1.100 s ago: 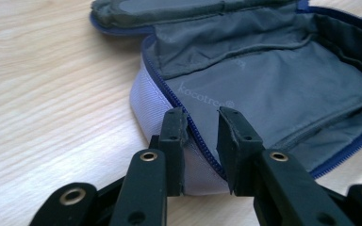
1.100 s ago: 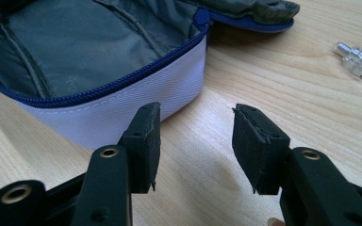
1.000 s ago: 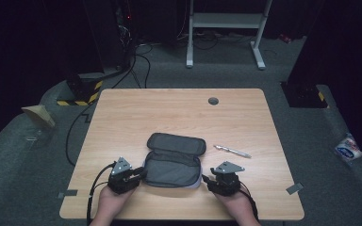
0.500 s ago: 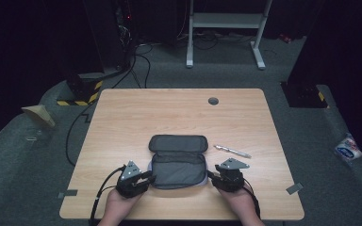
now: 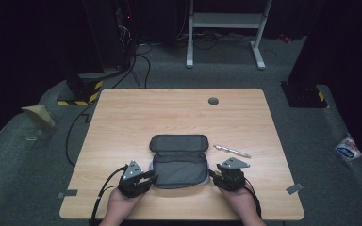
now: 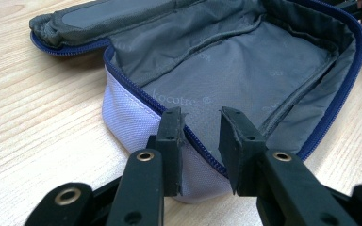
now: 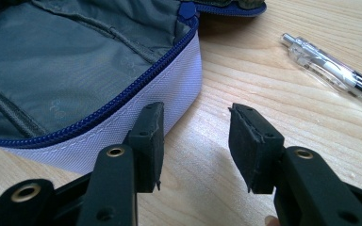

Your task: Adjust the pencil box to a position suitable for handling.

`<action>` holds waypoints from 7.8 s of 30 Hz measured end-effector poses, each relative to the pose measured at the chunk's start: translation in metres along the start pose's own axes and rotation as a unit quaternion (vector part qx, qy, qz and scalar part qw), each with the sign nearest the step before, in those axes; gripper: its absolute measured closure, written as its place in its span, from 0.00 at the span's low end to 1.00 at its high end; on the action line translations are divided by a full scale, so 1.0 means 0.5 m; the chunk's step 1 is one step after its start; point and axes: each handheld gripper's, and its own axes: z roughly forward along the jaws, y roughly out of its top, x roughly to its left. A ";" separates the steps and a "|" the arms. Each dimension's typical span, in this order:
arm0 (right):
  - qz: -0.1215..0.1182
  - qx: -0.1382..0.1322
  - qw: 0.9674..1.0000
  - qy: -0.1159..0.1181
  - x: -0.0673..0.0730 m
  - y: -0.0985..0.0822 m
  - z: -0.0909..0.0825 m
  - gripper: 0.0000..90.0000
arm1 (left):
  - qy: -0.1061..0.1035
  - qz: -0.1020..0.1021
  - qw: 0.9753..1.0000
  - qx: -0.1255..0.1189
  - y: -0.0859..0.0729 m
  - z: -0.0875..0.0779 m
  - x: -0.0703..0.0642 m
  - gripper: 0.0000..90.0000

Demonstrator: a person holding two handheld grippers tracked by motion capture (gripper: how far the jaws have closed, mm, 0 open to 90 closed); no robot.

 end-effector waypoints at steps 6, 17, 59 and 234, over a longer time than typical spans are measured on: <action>0.000 0.001 1.000 0.001 0.003 -0.001 -0.001 0.61 | 0.001 -0.003 1.000 -0.002 0.000 0.002 0.001 0.78; 0.002 0.001 1.000 -0.003 -0.002 -0.005 -0.002 0.60 | 0.001 0.002 1.000 -0.001 0.003 -0.002 0.002 0.76; 0.008 -0.016 0.996 -0.093 -0.165 0.018 -0.019 0.57 | 0.162 -0.048 0.985 0.034 -0.074 -0.069 0.141 0.48; -0.132 -0.011 0.990 0.037 0.074 0.205 0.015 0.87 | 0.132 -0.018 0.990 0.035 -0.070 -0.060 0.135 0.43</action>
